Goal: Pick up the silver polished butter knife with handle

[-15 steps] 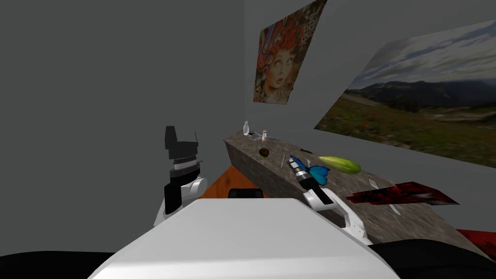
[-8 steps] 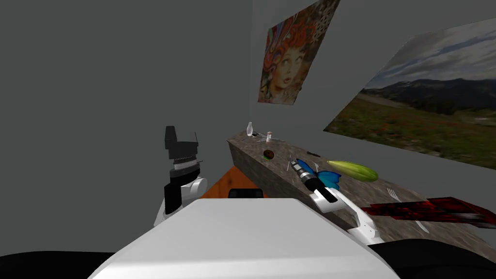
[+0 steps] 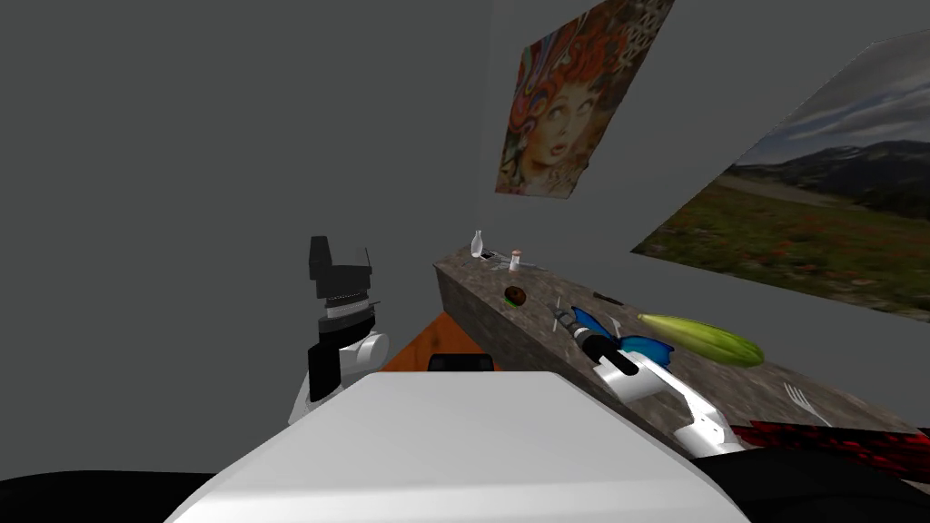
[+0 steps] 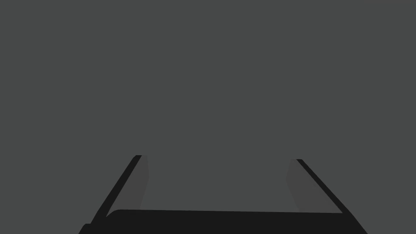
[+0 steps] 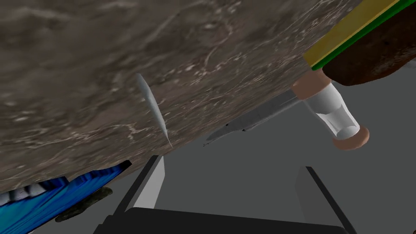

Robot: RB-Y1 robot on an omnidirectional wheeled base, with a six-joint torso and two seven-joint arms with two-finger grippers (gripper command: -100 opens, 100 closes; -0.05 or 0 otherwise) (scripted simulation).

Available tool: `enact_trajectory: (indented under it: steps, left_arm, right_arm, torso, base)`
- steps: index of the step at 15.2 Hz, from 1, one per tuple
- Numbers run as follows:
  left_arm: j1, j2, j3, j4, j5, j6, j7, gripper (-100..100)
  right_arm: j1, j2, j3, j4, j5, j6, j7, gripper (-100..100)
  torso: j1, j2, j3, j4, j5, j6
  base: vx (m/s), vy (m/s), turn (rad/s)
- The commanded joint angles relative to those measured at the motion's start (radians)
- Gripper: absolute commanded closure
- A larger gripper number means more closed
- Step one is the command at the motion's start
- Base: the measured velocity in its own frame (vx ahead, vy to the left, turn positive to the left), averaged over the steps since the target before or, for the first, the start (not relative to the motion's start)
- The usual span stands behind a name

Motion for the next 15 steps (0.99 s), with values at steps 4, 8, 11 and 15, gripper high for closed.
enact_trajectory:
  steps: [4,8,11,15]
  left_arm:
    - [0.000,0.000,0.000,0.000,0.000,0.000,0.000,0]
    - [0.000,0.000,0.000,0.000,0.000,0.000,0.000,0]
    - [0.000,0.000,0.000,0.000,0.000,0.000,0.000,0]
    - [0.000,0.000,0.000,0.000,0.000,0.000,0.000,0]
  right_arm:
    - [0.024,-0.075,-0.003,0.035,-0.021,0.089,0.008,-100]
    - [0.040,-0.149,0.000,0.077,-0.043,0.176,0.018,-100]
    - [0.045,-0.171,0.001,0.090,-0.049,0.211,0.021,-100]
    - [0.055,-0.208,0.005,0.113,-0.061,0.262,0.025,-100]
  torso:
    - [0.000,0.000,0.000,0.000,0.000,0.000]
    - [-0.001,0.001,0.001,0.000,0.000,0.000]
    - [0.000,0.001,0.000,0.000,0.000,0.000]
    - [-0.001,0.001,0.001,0.000,0.000,0.000]
  base:
    - [0.059,0.064,0.071]
    - [0.058,0.057,0.079]
    - [0.058,0.065,0.073]
    - [0.050,0.043,0.056]
